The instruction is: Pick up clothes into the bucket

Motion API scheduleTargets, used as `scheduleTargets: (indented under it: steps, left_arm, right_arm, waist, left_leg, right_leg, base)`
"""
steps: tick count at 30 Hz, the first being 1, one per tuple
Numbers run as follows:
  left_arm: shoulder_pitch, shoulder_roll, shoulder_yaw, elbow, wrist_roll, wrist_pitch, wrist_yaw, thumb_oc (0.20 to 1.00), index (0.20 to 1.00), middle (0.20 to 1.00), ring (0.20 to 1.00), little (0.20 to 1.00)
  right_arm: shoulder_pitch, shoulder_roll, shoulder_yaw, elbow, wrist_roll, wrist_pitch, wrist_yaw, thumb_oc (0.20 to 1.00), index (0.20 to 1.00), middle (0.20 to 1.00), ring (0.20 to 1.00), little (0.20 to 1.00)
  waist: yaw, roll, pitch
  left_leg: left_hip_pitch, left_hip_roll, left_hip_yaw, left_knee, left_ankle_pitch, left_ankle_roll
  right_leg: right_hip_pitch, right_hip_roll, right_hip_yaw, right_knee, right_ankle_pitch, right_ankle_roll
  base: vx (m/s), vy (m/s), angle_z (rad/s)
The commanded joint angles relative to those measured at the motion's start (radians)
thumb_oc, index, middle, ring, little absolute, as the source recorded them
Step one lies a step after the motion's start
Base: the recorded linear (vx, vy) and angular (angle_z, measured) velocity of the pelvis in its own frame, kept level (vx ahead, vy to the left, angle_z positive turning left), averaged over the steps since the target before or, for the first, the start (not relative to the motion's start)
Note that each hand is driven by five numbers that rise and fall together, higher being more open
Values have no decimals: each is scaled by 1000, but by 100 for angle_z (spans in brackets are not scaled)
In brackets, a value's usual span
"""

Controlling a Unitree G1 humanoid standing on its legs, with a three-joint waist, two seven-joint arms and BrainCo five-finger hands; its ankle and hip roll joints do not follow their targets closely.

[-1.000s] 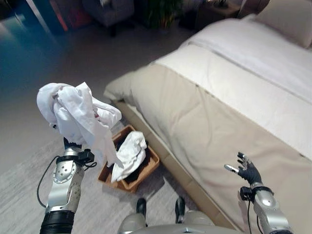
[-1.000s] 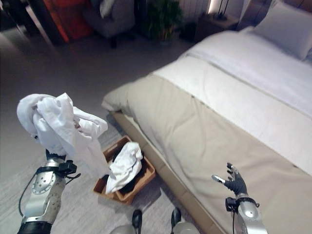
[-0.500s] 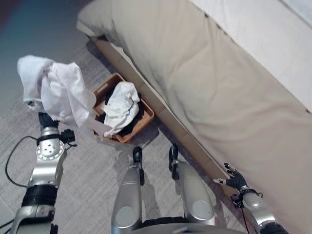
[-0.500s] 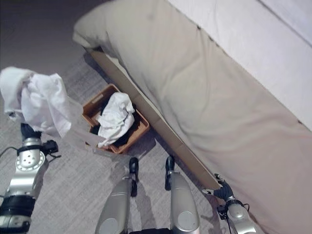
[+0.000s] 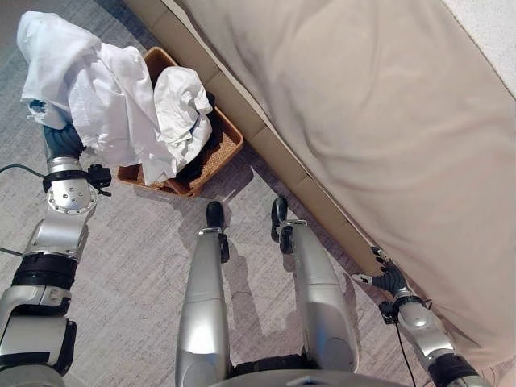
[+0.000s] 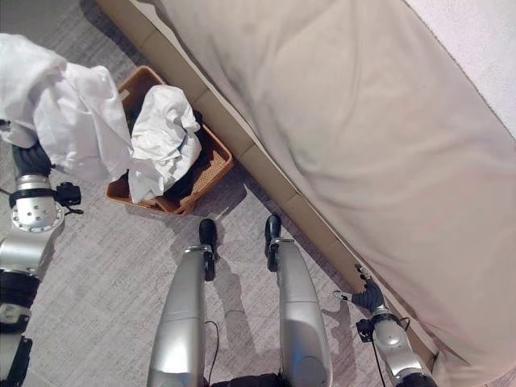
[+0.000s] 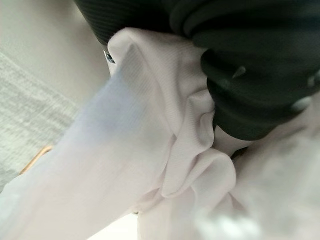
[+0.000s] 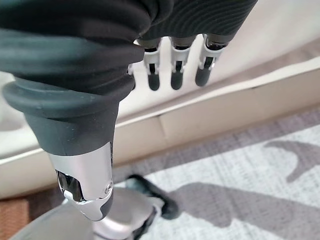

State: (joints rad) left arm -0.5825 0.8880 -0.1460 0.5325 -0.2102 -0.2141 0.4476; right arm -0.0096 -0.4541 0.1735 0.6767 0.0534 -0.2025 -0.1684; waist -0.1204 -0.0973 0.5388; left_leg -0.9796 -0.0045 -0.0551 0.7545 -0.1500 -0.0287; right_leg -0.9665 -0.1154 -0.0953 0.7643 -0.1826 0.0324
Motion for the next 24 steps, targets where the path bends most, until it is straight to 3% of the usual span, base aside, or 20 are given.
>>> scheduleTargets:
  steps: [1,16,18,19,24]
  left_arm:
    - [-101,82,-7,0,-21,-56,37,200,200,200,200,200]
    - [-250,103,-97,137,-100,-45,20,200,200,200,200,200]
    - [-265,102,-103,153,-112,-41,20,893,893,893,893,893]
    - [-280,99,-113,168,-120,-37,15,1000,1000,1000,1000,1000]
    - [-295,97,-127,187,-122,-29,9,1000,1000,1000,1000,1000]
  right_arm:
    - [22,-44,16,-33,59,-44,-41,1000,1000,1000,1000,1000]
    - [4,-37,36,-59,98,-65,-75,1000,1000,1000,1000,1000]
    - [2,-34,44,-55,100,-66,-74,1000,1000,1000,1000,1000]
    - [-2,-31,49,-57,103,-65,-73,1000,1000,1000,1000,1000]
    - [-6,-21,64,-46,104,-62,-72,1000,1000,1000,1000,1000]
  waist:
    - [-16,-14,-19]
    - [-29,-42,-19]
    - [-31,-45,-19]
    - [-33,-47,-19]
    - [-33,-50,-19]
  left_leg:
    - [12,-26,11,51,-75,53]
    - [-152,-16,13,97,-93,65]
    - [-158,-18,13,96,-94,65]
    - [-161,-17,12,95,-94,66]
    - [-157,-15,11,73,-85,66]
  right_leg:
    - [57,-71,18,-61,29,65]
    - [-103,-65,16,-65,52,85]
    - [-107,-63,14,-74,58,88]
    - [-106,-63,13,-83,64,89]
    - [-101,-60,9,-125,82,93]
  base:
    - [0,0,0]
    - [2,0,0]
    - [0,0,0]
    - [0,0,0]
    - [0,0,0]
